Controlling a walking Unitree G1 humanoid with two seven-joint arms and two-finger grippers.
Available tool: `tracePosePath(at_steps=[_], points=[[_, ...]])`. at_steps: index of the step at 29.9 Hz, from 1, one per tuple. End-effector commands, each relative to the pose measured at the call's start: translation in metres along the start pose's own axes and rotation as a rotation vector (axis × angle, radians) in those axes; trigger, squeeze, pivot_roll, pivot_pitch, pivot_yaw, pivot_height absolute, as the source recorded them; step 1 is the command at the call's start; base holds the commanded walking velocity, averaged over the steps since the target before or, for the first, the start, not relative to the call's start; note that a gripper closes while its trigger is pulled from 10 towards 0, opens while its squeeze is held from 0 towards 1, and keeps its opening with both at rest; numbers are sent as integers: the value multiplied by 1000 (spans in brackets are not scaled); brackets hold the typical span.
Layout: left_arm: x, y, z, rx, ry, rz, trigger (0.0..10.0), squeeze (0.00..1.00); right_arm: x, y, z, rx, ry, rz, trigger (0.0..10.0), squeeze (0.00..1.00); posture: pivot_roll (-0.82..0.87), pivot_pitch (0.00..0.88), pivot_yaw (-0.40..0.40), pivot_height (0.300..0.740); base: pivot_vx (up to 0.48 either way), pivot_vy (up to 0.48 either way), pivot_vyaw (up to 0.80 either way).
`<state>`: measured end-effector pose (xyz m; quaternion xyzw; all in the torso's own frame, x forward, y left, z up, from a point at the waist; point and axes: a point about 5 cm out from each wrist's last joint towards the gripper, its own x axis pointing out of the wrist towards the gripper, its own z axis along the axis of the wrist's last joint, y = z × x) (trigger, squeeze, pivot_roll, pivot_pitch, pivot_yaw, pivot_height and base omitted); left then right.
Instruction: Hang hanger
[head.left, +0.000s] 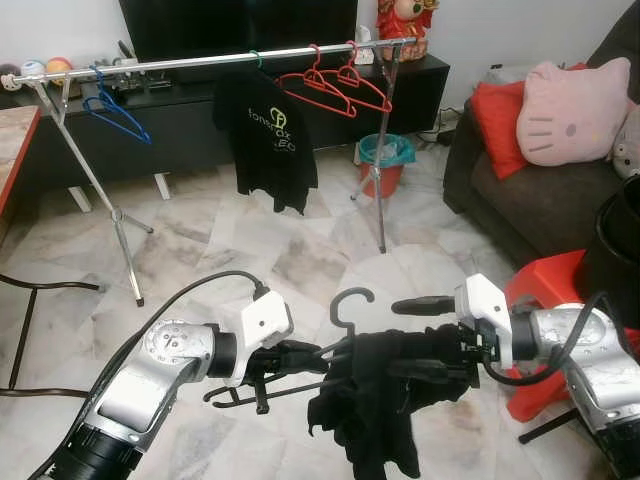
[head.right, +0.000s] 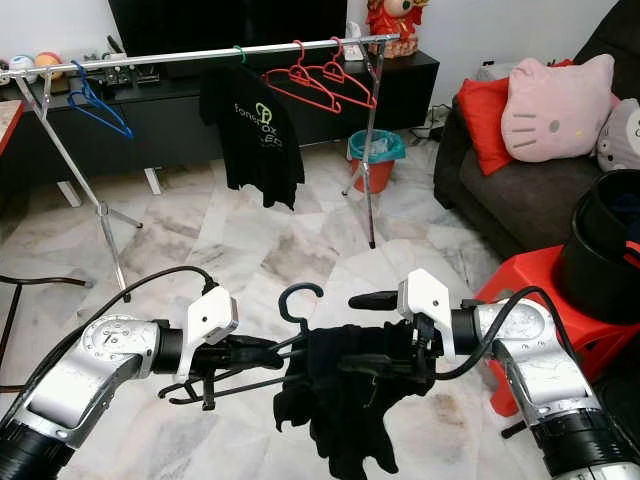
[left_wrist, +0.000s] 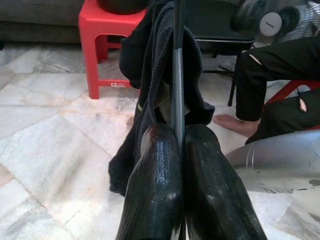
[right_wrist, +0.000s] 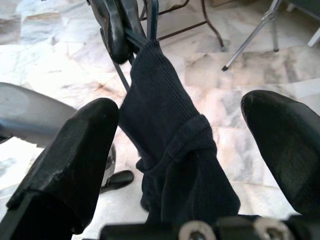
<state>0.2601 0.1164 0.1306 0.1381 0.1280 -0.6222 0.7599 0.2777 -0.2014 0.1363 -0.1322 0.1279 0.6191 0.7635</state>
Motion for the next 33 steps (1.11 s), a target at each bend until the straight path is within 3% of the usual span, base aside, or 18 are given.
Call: tracePosePath(at_steps=[1,9,21,22,23,24,33], points=[[2,-2,17,56,-38,-46,10000,0,-2,-2,3,-15,10,23,10000,0,48,0,-37,740,0,0,0],[3,-4,21,70,-30,-74,10000,0,3,-3,-9,0,71,98,10000,0,60,0,-42,740,0,0,0],[7,-7,27,84,-43,-106,10000,0,19,-3,-13,24,27,127,10000,0,70,0,-40,740,0,0,0],[7,-6,27,86,-43,-105,10000,0,21,-2,-14,27,23,133,4196,0,71,0,-40,740,0,0,0],[8,-6,28,87,-43,-106,10000,0,22,-2,-14,29,18,141,4196,0,71,0,-40,740,0,0,0],[8,-7,29,88,-46,-109,10000,0,23,-1,-14,34,14,152,0,0,71,0,-40,740,0,0,0],[10,-7,29,83,-48,-109,10000,0,25,-2,-14,32,18,149,0,0,73,0,-40,740,0,0,0]])
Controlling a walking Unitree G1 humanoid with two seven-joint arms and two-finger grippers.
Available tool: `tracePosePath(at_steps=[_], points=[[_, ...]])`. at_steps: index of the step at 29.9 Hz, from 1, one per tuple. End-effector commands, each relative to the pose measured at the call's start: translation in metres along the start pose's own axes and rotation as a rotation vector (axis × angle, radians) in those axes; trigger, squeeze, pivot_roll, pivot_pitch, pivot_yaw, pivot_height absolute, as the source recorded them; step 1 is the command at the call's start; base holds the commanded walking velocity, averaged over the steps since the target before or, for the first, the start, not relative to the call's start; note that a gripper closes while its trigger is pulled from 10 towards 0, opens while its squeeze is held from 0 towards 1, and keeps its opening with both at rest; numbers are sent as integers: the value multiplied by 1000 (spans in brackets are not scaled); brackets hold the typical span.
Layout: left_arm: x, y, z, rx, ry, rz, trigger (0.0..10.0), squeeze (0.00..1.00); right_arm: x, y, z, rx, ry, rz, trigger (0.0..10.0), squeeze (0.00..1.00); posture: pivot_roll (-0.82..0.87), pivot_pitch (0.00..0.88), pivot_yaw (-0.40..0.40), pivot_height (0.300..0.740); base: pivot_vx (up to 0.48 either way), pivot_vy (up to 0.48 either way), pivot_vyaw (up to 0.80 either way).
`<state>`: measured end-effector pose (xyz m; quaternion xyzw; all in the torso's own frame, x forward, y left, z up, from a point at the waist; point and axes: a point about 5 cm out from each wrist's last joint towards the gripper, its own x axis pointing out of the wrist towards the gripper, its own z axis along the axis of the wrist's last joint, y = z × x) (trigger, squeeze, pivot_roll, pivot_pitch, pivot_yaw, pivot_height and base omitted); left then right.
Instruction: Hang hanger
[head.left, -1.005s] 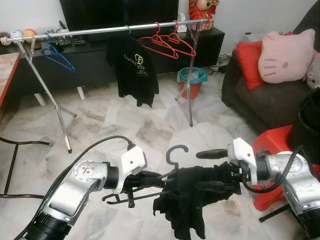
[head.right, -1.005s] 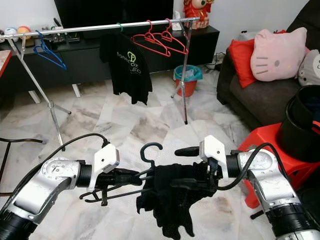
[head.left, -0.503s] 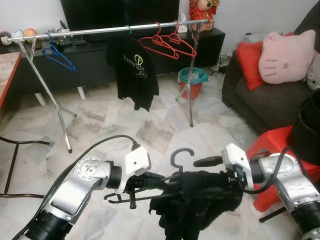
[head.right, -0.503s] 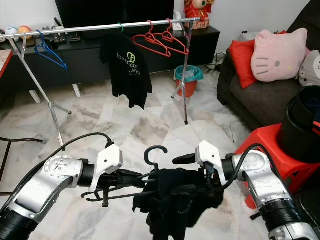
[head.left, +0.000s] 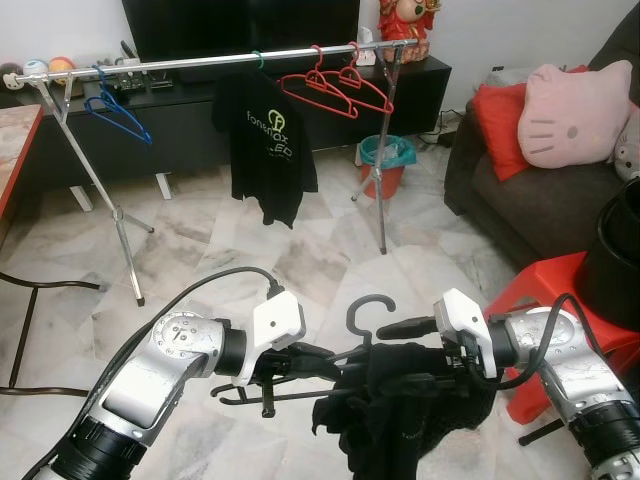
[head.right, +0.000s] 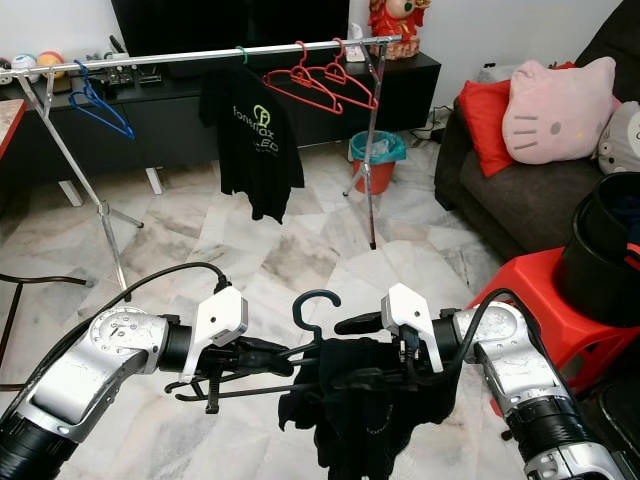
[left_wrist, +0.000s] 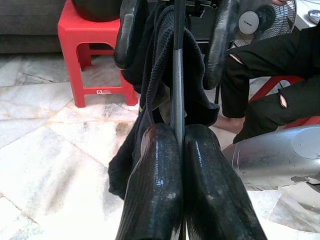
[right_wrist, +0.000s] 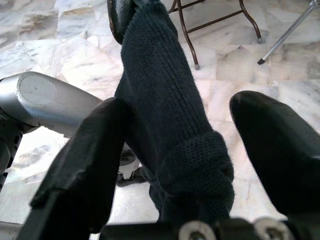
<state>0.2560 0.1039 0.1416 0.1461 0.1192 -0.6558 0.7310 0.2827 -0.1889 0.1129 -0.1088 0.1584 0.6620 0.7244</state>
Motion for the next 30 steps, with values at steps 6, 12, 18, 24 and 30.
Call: tracePosePath(at_steps=[6,12,18,24,30], points=[[4,-1,13,43,-38,-27,10000,0,5,0,2,-18,9,24,0,0,76,0,-38,740,0,0,0],[4,-1,12,39,-39,-29,10000,0,7,1,0,-15,14,28,0,0,75,0,-35,740,0,0,0],[4,0,12,43,-38,-26,10000,0,10,3,-1,-11,7,38,0,0,75,0,-32,740,0,0,0],[5,-1,12,46,-37,-29,10000,0,13,6,-3,-9,8,50,0,0,71,0,-27,740,0,0,0],[6,-1,13,58,-41,-37,10000,0,16,7,-3,-10,1,58,0,0,69,0,-20,740,0,0,0]])
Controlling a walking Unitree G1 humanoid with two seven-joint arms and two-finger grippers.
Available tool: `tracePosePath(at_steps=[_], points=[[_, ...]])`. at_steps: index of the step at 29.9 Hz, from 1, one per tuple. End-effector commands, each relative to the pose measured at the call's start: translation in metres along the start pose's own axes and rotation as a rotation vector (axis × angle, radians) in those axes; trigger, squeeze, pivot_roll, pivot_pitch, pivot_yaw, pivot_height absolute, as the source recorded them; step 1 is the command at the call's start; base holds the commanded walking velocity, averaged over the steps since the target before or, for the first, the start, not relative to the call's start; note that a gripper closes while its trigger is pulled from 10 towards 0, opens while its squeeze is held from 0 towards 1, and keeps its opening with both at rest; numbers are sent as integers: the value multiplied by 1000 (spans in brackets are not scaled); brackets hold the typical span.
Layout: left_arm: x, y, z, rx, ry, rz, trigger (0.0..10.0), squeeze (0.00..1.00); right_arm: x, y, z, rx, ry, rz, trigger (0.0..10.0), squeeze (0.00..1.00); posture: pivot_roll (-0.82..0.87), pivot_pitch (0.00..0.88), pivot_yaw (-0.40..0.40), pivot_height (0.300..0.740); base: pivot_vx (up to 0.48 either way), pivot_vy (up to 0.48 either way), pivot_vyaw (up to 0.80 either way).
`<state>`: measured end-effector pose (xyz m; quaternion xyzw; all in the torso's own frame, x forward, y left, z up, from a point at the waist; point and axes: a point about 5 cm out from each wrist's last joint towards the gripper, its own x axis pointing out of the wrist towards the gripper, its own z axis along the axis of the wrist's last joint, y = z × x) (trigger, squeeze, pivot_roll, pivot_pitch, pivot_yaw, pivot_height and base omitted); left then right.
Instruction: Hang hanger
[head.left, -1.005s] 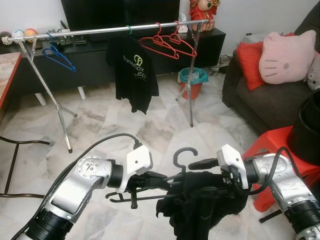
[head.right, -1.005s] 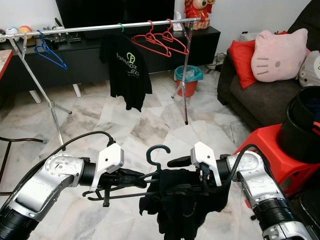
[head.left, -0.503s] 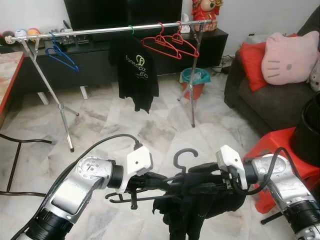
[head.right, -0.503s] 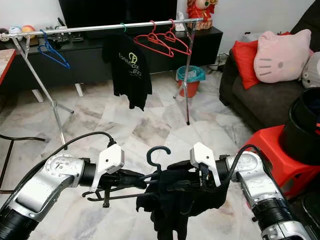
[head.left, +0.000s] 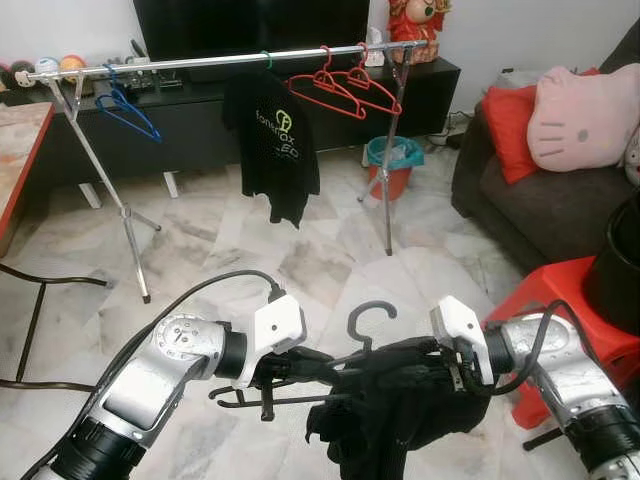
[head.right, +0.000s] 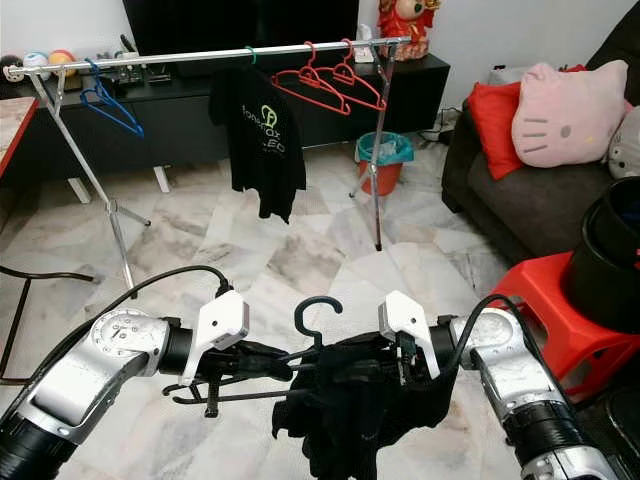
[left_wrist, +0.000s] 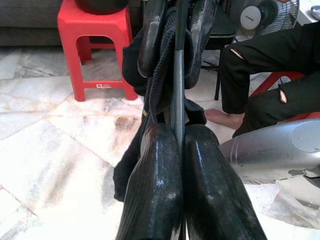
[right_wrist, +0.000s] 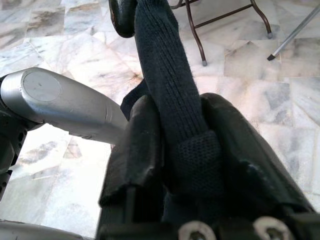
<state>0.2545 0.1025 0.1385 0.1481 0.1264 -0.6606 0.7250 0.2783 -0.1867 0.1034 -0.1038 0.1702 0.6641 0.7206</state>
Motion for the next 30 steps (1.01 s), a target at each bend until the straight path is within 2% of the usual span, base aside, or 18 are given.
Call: tracePosePath(at_steps=[1,22,23,25,26,30], points=[[3,1,15,62,-54,-20,10000,0,11,3,5,-32,-9,46,0,0,69,0,-20,740,0,0,0],[5,6,18,66,-62,-1,10000,0,15,2,7,-37,-11,51,0,0,74,0,-20,740,0,0,0],[5,7,18,64,-69,7,10000,380,15,2,8,-38,-12,49,0,0,72,0,-19,740,0,0,0],[4,7,18,63,-73,12,10000,380,15,1,8,-39,-13,47,0,0,72,0,-19,740,0,0,0],[4,9,18,52,-76,14,10000,1000,15,1,9,-40,-14,44,0,0,72,0,-19,740,0,0,0],[2,8,18,44,-78,9,10000,1000,16,2,9,-42,-12,44,0,0,72,0,-18,740,0,0,0]])
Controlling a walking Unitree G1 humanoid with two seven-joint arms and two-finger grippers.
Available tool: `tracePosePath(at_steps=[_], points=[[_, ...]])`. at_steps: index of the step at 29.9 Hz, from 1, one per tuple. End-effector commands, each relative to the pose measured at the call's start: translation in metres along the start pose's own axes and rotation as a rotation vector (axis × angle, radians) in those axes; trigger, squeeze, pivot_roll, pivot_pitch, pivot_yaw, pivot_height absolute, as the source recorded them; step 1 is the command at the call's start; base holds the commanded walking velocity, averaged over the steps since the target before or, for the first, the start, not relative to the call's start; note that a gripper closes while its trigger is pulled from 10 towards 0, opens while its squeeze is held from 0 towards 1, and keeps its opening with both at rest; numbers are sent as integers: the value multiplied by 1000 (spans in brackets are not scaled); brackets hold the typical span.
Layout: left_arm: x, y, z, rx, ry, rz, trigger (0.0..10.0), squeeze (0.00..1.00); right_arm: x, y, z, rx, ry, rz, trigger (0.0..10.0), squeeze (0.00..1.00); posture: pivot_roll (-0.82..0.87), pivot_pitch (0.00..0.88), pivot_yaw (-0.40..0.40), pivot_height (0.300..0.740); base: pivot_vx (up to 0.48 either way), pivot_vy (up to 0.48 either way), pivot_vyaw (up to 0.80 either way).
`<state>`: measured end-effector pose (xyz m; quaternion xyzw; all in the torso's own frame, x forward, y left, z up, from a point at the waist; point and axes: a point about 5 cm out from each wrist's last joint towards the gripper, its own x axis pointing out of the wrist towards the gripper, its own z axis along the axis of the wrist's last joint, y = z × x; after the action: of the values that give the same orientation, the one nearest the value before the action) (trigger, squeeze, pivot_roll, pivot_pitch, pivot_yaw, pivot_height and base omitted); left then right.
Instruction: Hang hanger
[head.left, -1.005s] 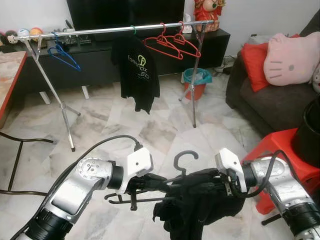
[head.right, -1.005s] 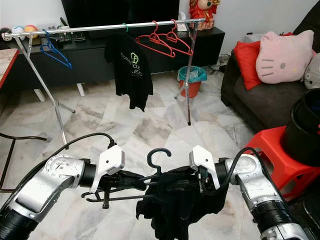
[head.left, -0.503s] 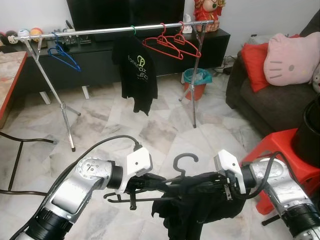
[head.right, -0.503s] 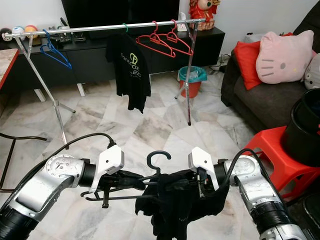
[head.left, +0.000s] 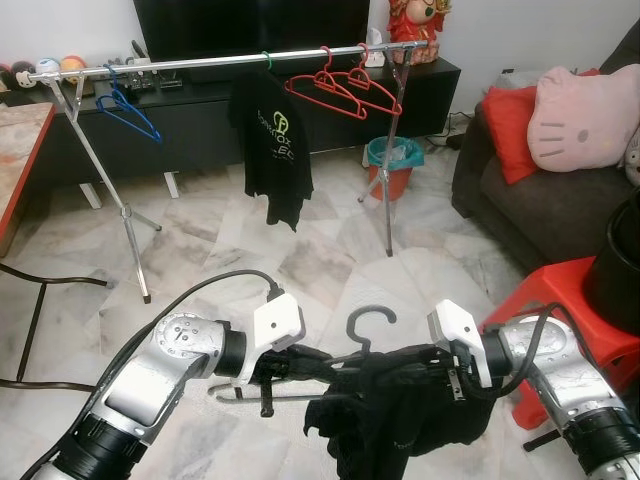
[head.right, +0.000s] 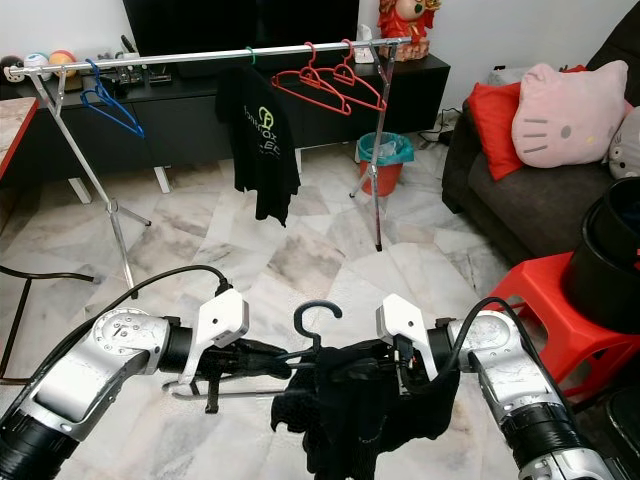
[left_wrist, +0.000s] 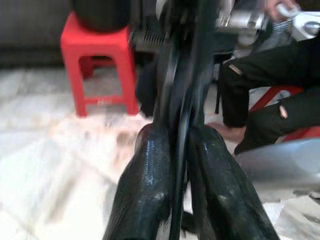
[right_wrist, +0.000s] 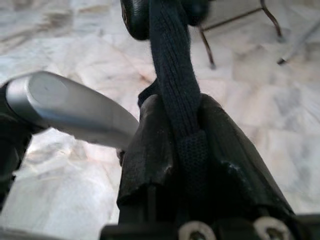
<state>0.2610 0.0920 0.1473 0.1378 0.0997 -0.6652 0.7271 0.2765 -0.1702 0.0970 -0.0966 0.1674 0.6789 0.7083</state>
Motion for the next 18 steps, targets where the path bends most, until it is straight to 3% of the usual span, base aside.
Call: tracePosePath(at_steps=[1,11,18], points=[[-5,2,6,23,-23,7,10000,1000,-2,-1,8,-40,1,4,0,0,72,0,-18,740,0,0,0],[-18,11,8,27,-16,55,10000,1000,1,-1,3,-35,30,-6,0,0,77,0,-22,740,0,0,0],[-49,28,4,40,42,216,10000,1000,-4,-12,-6,-45,69,-190,0,0,79,0,-19,740,0,0,0]])
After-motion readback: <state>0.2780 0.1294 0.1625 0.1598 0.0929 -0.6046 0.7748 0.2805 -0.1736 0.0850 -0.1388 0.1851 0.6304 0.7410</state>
